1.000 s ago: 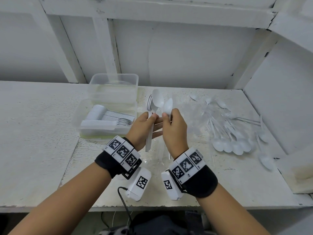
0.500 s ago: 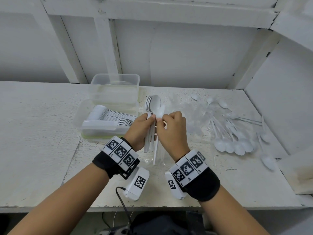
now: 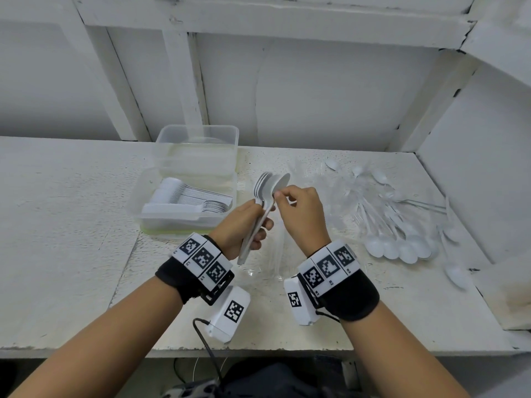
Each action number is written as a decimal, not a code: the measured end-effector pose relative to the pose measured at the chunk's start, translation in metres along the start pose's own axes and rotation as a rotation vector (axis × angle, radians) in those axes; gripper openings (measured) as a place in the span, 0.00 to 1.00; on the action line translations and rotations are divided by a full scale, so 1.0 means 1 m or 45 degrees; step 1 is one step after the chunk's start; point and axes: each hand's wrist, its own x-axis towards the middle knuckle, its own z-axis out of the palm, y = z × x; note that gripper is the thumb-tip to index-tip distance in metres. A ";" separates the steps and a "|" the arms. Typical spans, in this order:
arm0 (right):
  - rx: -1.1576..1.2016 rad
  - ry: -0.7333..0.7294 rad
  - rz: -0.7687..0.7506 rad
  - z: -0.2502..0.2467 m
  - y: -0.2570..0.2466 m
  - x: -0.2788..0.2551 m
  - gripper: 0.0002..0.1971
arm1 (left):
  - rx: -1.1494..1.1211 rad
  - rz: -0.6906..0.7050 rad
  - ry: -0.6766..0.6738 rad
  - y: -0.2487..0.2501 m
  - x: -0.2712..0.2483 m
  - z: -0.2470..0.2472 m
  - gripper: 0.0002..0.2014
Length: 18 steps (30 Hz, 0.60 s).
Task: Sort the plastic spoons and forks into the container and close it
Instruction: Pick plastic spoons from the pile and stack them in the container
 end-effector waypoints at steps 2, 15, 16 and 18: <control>0.018 0.016 -0.001 -0.001 0.000 0.002 0.03 | 0.027 -0.005 0.063 -0.001 0.003 -0.002 0.10; 0.219 -0.128 0.096 -0.011 0.001 0.019 0.08 | 0.339 0.084 -0.081 -0.004 -0.002 0.000 0.08; 0.247 -0.165 0.098 -0.012 0.001 0.019 0.09 | 0.357 0.093 -0.120 -0.004 -0.003 -0.002 0.08; 0.299 -0.233 0.060 -0.014 0.000 0.018 0.12 | 0.394 0.081 -0.198 -0.002 -0.004 -0.005 0.09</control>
